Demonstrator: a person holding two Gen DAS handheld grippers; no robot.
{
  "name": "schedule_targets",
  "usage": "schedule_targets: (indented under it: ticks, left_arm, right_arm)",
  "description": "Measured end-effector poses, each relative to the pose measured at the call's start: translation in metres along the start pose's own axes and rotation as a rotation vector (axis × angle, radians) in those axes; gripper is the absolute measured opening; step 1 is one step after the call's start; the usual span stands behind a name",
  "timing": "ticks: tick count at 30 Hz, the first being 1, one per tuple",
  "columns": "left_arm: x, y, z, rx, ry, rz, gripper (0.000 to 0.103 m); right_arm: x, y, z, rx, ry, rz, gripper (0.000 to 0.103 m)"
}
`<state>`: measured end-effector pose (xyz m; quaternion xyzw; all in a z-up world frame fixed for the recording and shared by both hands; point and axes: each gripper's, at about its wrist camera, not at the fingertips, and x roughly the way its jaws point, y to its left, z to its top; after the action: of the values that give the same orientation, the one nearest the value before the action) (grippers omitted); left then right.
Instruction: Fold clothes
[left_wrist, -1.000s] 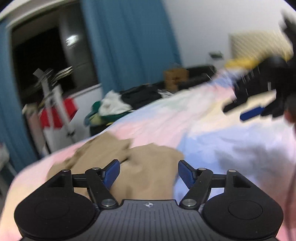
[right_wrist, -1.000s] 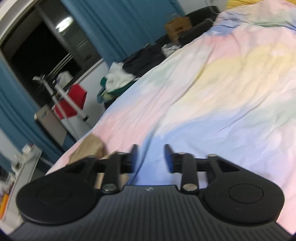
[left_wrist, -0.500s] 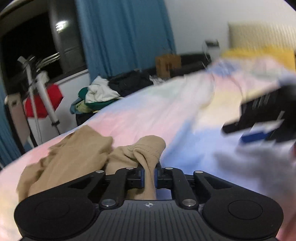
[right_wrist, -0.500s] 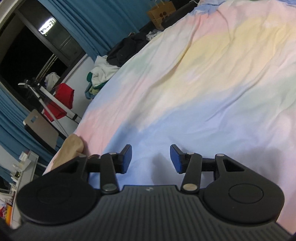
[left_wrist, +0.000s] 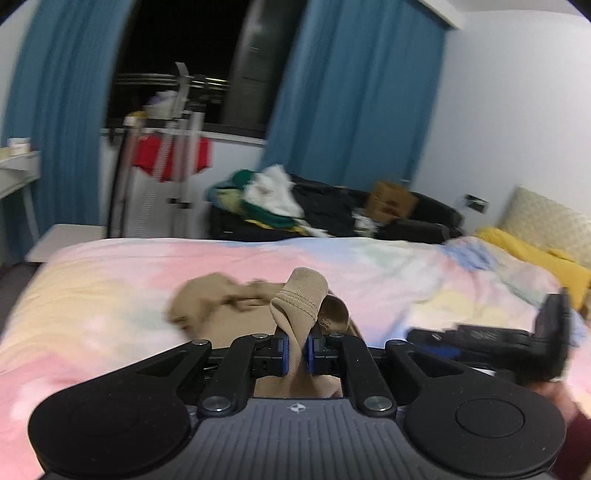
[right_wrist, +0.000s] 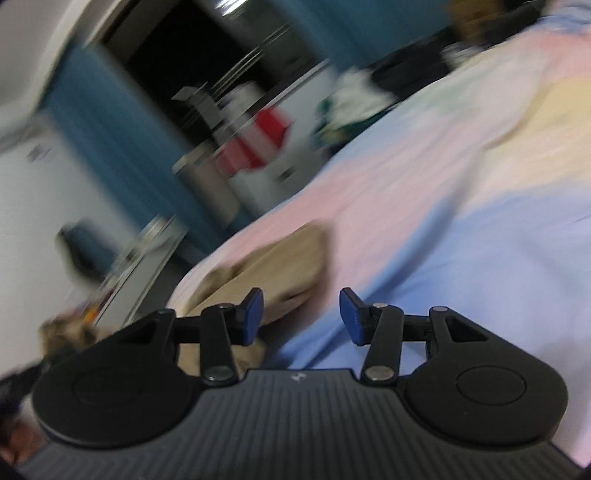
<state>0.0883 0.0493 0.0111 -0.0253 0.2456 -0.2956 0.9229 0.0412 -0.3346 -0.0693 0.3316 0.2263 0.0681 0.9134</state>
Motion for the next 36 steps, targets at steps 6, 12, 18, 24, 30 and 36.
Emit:
schedule_targets:
  ticks: [6,12,18,24,30,36]
  left_arm:
    - [-0.005,0.047,-0.019,-0.054,0.044,0.058,0.010]
    - [0.004,0.057,-0.019,-0.083,0.056,0.066,0.011]
    - [0.027,0.048,-0.019,-0.087,0.070,0.084,0.011]
    - [0.031,0.043,-0.018,-0.074,0.068,0.096,0.011]
    - [0.028,0.038,-0.016,-0.043,0.057,0.082,0.011]
    - [0.025,0.033,-0.017,-0.013,0.051,0.053,0.011]
  right_arm:
    - [0.015,0.074,-0.045,-0.272,0.115,0.116,0.049]
    - [0.022,0.109,-0.075,-0.422,0.153,0.148,0.056]
    - [0.026,0.138,-0.099,-0.560,0.184,0.155,0.057]
    - [0.015,0.151,-0.115,-0.675,0.164,0.156,0.057]
    - [0.025,0.149,-0.126,-0.746,0.189,0.083,0.065]
    - [0.014,0.128,-0.090,-0.567,0.129,0.049,0.027]
